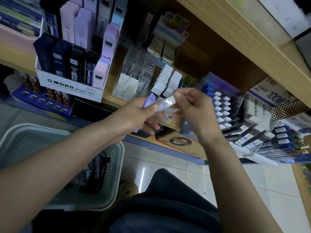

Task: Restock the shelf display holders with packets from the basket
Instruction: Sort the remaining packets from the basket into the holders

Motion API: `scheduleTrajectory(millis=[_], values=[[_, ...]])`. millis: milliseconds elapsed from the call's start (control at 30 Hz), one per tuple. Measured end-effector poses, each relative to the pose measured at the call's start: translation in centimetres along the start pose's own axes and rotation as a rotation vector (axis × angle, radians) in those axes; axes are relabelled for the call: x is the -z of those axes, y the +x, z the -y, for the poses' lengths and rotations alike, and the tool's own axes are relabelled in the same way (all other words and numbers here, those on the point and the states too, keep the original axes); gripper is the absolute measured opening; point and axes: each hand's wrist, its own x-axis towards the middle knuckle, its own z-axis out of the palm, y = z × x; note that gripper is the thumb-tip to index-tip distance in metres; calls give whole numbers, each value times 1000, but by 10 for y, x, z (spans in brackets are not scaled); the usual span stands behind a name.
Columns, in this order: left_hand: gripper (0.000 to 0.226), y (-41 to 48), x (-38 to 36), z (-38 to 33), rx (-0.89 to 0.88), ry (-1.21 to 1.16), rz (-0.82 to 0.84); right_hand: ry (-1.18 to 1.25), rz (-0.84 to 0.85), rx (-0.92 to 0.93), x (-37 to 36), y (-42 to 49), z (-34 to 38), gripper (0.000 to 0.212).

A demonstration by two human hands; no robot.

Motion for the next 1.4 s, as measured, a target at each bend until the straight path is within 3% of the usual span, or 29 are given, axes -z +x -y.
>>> scheduleTrajectory(millis=[167,233,400,500,567,800,1000,1167,1300,1400], values=[[13,4,6,4,-41,147,-132,1,64,50,3,-2,1,12],[3,8,10,5,-23,180,-195,37,-11,112,-1,-2,2,10],[4,11,15,-4,51,39,-344,-23,-253,252,-16,7,2,6],[16,4,17,-3,-10,80,-339,-110,-246,293,-27,14,4,10],[9,0,21,-3,-38,150,-324,-232,-226,358,-34,18,6,15],[20,-6,35,-5,-78,228,-328,-600,-16,422,-52,32,5,22],[17,-10,42,-8,-113,228,-282,-753,-130,429,-57,37,7,17],[17,-12,43,-14,-60,186,-254,-496,-186,382,-58,31,11,12],[26,-16,44,-15,-101,262,-148,-249,102,116,-52,13,19,33],[21,-17,42,-13,-142,291,-128,-43,257,-34,-47,4,21,12]])
